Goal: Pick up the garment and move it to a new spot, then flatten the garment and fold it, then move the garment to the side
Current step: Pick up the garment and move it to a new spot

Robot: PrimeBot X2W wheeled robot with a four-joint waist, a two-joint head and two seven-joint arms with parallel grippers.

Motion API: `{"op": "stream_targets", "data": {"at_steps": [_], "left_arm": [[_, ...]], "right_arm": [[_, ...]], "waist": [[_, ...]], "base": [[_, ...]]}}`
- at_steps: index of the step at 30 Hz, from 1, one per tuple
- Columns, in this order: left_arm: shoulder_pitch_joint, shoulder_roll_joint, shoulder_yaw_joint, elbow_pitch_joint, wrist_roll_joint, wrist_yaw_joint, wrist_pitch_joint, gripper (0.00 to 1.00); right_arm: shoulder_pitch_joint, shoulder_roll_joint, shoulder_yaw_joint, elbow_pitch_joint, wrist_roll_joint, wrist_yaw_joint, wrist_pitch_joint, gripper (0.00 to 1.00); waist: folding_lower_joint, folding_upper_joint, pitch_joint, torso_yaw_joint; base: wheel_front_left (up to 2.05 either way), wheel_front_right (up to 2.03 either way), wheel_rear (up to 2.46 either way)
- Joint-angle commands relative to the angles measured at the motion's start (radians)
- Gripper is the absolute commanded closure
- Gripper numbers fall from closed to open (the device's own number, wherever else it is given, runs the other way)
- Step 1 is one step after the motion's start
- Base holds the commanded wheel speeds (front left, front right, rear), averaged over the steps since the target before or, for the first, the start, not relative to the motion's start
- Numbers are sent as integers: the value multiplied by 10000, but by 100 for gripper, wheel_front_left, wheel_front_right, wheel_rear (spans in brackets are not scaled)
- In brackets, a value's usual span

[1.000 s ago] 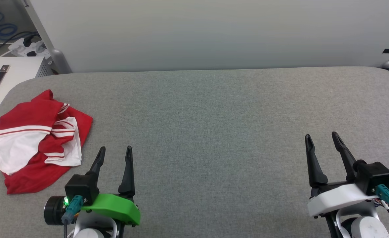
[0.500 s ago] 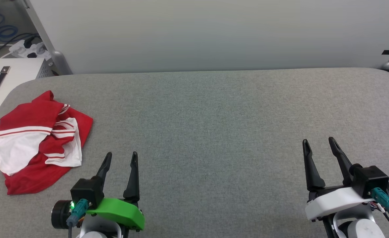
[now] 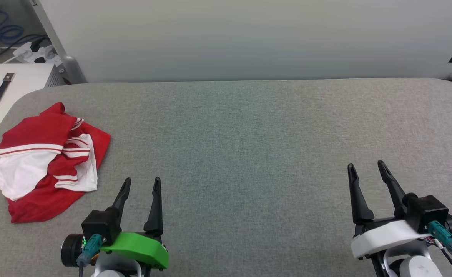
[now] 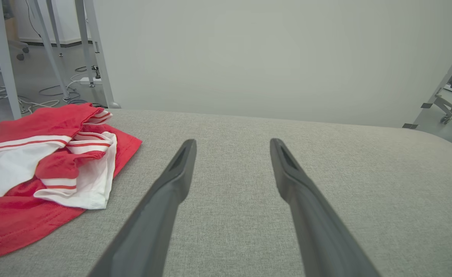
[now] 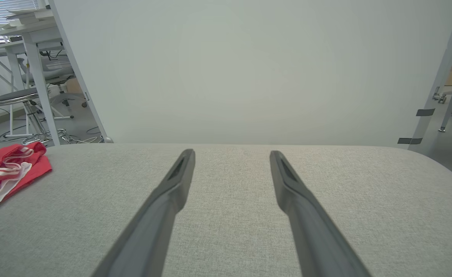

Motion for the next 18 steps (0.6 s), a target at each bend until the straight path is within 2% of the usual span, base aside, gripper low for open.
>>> {"op": "stream_targets", "data": {"at_steps": [1, 8, 18], "left_arm": [[-28, -43, -29, 84, -87, -15, -97, 0], [-99, -46, 60, 173, -91, 74, -244, 0], [-110, -49, 254, 126, -86, 111, -416, 0]], "right_arm": [[-148, 18, 71, 57, 153, -10, -113, 0], [-203, 19, 117, 102, 164, -11, -258, 0], [-258, 20, 549, 23, 413, -11, -427, 0]], "waist": [[0, 0, 38, 83], [0, 0, 116, 612], [0, 0, 133, 1898]], "base": [[0, 0, 0], [0, 0, 0], [0, 0, 0]]}}
